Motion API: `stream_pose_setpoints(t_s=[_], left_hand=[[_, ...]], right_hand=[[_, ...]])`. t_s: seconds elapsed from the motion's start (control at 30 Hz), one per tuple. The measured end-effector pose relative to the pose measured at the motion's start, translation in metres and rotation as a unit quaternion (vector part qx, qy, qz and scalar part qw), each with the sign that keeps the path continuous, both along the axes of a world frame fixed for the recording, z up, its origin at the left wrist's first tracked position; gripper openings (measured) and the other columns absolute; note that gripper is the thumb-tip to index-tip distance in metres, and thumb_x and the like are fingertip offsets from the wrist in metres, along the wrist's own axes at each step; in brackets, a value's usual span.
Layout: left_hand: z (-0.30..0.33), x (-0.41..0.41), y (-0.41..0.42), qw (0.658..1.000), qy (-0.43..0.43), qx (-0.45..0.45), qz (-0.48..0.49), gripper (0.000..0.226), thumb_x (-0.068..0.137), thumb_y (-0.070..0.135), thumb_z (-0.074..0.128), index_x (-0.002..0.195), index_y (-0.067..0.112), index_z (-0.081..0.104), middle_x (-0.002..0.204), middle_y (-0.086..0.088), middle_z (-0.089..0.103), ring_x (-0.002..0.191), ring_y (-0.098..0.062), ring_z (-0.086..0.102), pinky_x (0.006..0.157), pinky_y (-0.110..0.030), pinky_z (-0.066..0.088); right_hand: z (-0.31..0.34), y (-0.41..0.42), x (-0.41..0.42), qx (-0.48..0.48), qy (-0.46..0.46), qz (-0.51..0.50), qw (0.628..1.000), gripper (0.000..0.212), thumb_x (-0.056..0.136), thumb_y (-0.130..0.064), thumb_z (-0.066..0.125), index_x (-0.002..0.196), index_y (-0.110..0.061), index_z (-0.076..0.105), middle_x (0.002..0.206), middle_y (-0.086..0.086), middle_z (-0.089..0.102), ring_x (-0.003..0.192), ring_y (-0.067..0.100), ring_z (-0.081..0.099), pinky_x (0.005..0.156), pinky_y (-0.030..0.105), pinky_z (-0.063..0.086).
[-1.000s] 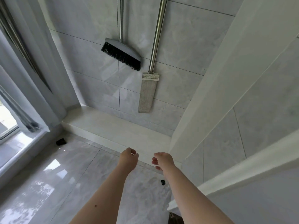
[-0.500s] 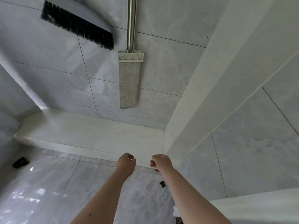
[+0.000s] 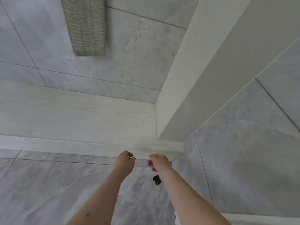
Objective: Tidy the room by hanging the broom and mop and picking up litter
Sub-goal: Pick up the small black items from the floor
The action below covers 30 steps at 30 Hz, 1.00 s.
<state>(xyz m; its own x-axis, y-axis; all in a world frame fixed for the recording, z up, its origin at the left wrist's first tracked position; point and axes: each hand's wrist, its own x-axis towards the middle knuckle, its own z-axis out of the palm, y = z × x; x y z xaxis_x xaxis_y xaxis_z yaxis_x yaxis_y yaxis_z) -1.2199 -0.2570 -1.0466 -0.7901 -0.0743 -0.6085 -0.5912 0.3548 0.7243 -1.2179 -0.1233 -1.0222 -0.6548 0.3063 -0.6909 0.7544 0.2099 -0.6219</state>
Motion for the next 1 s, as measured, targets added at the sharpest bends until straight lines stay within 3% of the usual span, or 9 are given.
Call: stream_pose_setpoints(t_s=[0.13,0.23,0.37,0.43,0.6,0.87,1.0], left_hand=[[-0.084,0.001,0.014,1.0,-0.015,0.0,-0.026,0.026,0.092,0.015,0.05,0.114,0.002,0.056,0.115,-0.017,0.062,0.105,-0.033,0.062,0.087,-0.039,0.051],[-0.133,0.001,0.021,0.999,-0.019,-0.002,-0.047,0.026,0.093,0.018,0.051,0.114,0.003,0.056,0.117,-0.017,0.061,0.106,-0.032,0.062,0.091,-0.04,0.05],[-0.181,-0.004,0.03,0.998,-0.019,0.004,-0.055,0.027,0.093,0.019,0.05,0.115,0.004,0.056,0.113,-0.018,0.063,0.105,-0.032,0.062,0.088,-0.038,0.051],[-0.191,-0.007,0.034,0.999,-0.017,0.009,-0.051,0.027,0.093,0.017,0.051,0.115,0.002,0.057,0.114,-0.02,0.063,0.107,-0.034,0.061,0.091,-0.039,0.05],[-0.206,-0.001,0.042,0.998,-0.011,0.017,-0.06,0.028,0.092,0.016,0.051,0.116,0.002,0.056,0.116,-0.018,0.061,0.106,-0.033,0.062,0.091,-0.04,0.05],[-0.217,0.014,0.048,0.998,-0.021,0.026,-0.062,0.028,0.092,0.016,0.05,0.116,0.002,0.057,0.116,-0.019,0.062,0.106,-0.034,0.061,0.092,-0.04,0.052],[-0.22,0.018,0.047,0.997,-0.024,0.029,-0.064,0.03,0.093,0.016,0.049,0.119,0.004,0.056,0.117,-0.017,0.06,0.09,-0.025,0.057,0.082,-0.033,0.05]], right_hand=[[-0.083,0.014,0.004,0.027,-0.006,0.004,1.0,0.015,0.092,-0.012,0.047,0.079,-0.014,0.054,0.073,0.005,0.059,0.075,0.02,0.058,0.056,0.024,0.04],[-0.135,0.029,0.006,0.109,-0.004,0.06,0.992,0.022,0.091,-0.015,0.049,0.073,-0.014,0.062,0.084,0.01,0.062,0.083,0.02,0.059,0.07,0.028,0.046],[-0.19,0.043,0.012,0.182,-0.011,0.084,0.98,0.027,0.092,-0.011,0.047,0.104,-0.014,0.071,0.119,0.008,0.068,0.108,0.024,0.062,0.091,0.027,0.048],[-0.205,0.047,0.014,0.197,-0.017,0.086,0.976,0.029,0.088,-0.004,0.047,0.103,-0.017,0.067,0.123,0.009,0.064,0.106,0.023,0.061,0.091,0.028,0.049],[-0.232,0.05,0.026,0.271,-0.044,0.138,0.952,0.042,0.087,0.0,0.048,0.126,-0.015,0.053,0.137,0.007,0.048,0.123,0.026,0.051,0.104,0.031,0.044],[-0.244,0.047,0.035,0.331,-0.02,0.146,0.932,0.043,0.088,0.006,0.04,0.127,-0.01,0.049,0.136,0.013,0.043,0.12,0.03,0.051,0.101,0.039,0.046],[-0.248,0.045,0.042,0.354,0.004,0.141,0.925,0.032,0.088,0.003,0.043,0.118,-0.007,0.052,0.128,0.014,0.048,0.113,0.03,0.054,0.095,0.036,0.049]])
